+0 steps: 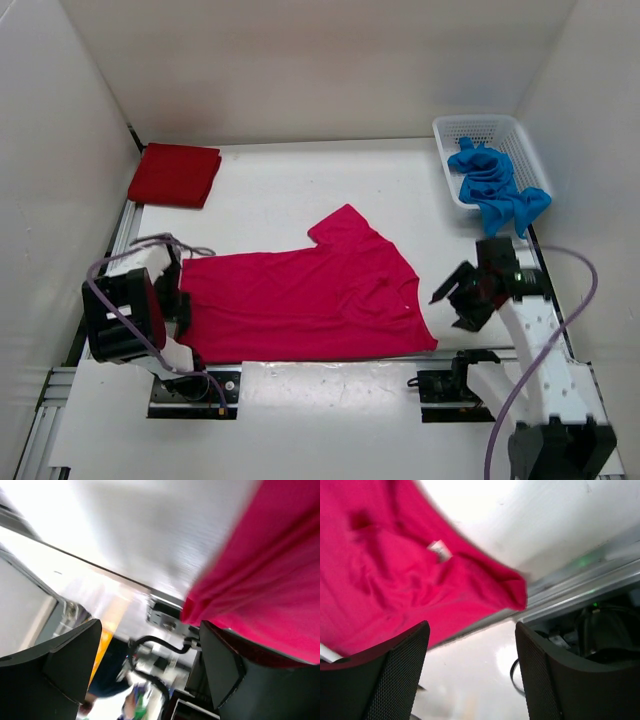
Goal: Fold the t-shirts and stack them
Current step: Grap the side of the flattened tshirt furthest away from the robot with both arms
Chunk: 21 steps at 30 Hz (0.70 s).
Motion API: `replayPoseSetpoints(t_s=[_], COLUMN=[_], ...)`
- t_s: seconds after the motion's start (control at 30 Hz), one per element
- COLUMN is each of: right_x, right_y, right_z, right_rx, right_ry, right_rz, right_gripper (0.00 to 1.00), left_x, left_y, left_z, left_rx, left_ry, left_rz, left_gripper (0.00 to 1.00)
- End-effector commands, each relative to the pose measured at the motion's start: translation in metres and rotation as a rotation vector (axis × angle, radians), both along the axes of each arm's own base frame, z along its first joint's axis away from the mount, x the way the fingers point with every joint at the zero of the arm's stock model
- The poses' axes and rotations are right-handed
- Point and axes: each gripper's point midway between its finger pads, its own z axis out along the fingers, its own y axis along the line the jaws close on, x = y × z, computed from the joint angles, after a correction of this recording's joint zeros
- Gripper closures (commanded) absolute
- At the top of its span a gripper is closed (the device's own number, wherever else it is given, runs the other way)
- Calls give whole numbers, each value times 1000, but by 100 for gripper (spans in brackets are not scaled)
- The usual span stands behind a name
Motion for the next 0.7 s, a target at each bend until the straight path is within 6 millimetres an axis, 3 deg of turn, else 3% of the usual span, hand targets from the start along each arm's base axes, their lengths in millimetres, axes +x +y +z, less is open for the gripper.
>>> replayPoseSetpoints(t_s=[0.0, 0.03, 0.07, 0.1, 0.13, 0.17, 0.2, 0.23, 0.27, 0.3, 0.33, 0.37, 0.4, 0.43, 0.47, 0.57, 0.67], right_x=[54, 69, 85, 101, 130, 148, 170, 202, 224, 245, 280, 299, 315, 344, 360, 387, 401], right_y=[9, 14, 20, 27, 39, 47, 60, 72, 77, 87, 98, 109, 119, 134, 145, 179, 198], right_z=[45, 52, 41, 45, 70, 73, 53, 75, 75, 46, 65, 30, 22, 39, 3, -34, -48], right_rx=[-39, -48, -90, -110, -119, -135, -138, -144, -156, -165, -168, -160, -129, -97, -63, 68, 11], right_ry=[-106, -109, -32, -31, -98, -99, -32, -111, -131, -77, -173, -110, -117, -209, -175, -216, -261], right_rz=[212, 264, 371, 430, 483, 554, 606, 624, 629, 653, 644, 641, 629, 609, 589, 496, 448], right_gripper=[27, 27, 27, 25, 24, 23, 23, 23, 23, 23, 23, 23, 23, 23, 23, 23, 23], left_x=[78, 96, 115, 145, 159, 174, 187, 200, 206, 208, 215, 218, 220, 220, 223, 228, 227], left_y=[31, 30, 21, 20, 19, 9, 9, 8, 8, 8, 10, 9, 10, 8, 8, 6, 5], left_z=[39, 46, 50, 63, 67, 69, 70, 66, 61, 55, 41, 33, 26, 14, 9, 1, -1], left_rx=[101, 78, -2, -36, -71, -142, -161, -182, -196, -200, -205, -217, -219, -237, -238, -260, -261], left_ry=[-269, -323, -387, -467, -509, -551, -581, -586, -583, -564, -542, -529, -520, -493, -490, -496, -494], left_rz=[35, 41, 64, 65, 78, 80, 77, 78, 80, 83, 87, 90, 92, 98, 99, 101, 101], left_gripper=[10, 10, 10, 10, 9, 9, 9, 9, 9, 9, 9, 9, 9, 9, 9, 9, 7])
